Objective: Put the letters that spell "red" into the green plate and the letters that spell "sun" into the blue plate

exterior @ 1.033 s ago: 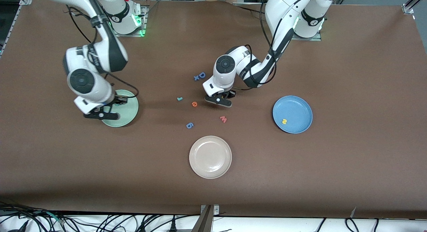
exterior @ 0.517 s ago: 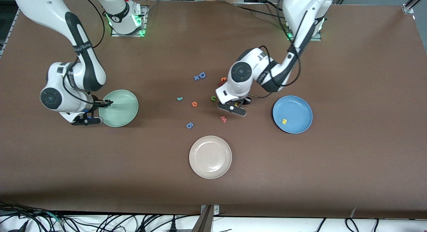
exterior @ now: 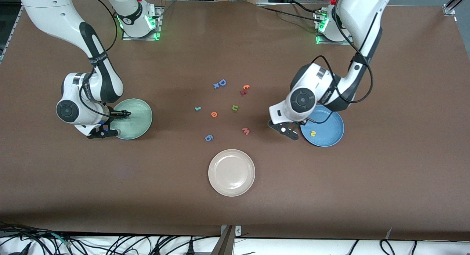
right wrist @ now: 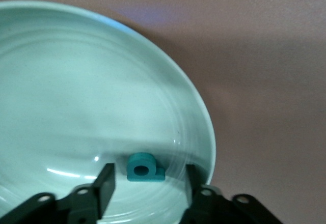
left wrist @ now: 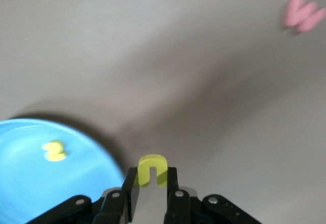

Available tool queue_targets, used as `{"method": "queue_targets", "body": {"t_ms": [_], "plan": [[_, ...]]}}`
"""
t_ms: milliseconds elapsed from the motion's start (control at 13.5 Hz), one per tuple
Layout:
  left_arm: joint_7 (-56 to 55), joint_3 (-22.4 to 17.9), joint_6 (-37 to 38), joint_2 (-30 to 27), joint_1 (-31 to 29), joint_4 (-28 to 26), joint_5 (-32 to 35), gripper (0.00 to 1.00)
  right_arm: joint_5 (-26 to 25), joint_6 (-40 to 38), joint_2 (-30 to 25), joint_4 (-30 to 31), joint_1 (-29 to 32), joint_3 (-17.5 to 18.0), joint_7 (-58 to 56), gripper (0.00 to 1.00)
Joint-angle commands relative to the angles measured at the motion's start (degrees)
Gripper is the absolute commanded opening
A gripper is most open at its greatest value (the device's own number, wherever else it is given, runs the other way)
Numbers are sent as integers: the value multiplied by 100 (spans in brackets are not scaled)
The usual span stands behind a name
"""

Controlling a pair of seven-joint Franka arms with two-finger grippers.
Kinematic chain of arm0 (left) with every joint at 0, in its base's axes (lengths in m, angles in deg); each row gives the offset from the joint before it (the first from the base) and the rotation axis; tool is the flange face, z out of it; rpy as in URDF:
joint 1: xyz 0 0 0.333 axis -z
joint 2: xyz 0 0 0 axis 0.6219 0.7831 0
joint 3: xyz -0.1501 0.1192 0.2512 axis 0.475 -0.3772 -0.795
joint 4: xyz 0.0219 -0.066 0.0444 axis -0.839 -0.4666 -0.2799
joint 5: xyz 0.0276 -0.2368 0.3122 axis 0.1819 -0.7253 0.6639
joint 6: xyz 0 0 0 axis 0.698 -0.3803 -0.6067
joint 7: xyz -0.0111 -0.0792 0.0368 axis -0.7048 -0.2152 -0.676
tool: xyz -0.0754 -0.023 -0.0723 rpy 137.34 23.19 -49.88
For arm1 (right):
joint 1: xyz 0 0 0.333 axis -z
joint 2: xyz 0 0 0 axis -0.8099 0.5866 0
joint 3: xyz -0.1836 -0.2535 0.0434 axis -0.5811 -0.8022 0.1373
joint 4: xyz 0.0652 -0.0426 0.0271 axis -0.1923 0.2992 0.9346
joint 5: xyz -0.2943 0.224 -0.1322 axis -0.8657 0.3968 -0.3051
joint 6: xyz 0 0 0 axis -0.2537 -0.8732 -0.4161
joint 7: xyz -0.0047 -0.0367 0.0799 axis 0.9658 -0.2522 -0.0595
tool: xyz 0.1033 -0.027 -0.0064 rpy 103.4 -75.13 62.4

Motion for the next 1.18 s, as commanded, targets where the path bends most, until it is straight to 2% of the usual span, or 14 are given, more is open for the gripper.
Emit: {"method": "queue_targets", "body": {"t_ms": [0,221,295,369,443,664,812,1107], "plan": [[271,49,-84,63,-319,-279,955,4,134,-493,-483,-54,-25,120,168,98],[280,76,-451,11,-723,-744,1109,8,187,-1092,-984,-169,-34,654,1229,98],[280,84,-706,-7,-811,-946,1109,13,204,-1163,-1098,-169,-25,900,1669,98],[280,84,-900,-7,-890,-1079,1100,44,222,-1164,-1134,-169,-34,1155,2178,98],[280,93,-910,-24,-952,-1097,1083,99,222,-1164,-1170,-169,-34,1480,2731,98],[271,269,-831,-261,-1023,-1150,1065,100,213,-849,-1004,-257,-104,2360,4525,98],[262,383,-709,-349,-1041,-1080,1039,100,213,-419,-749,-257,-314,2476,5151,98],[271,427,-691,-437,-1023,-949,336,100,187,355,-256,-231,-753,2467,5760,98]]}}
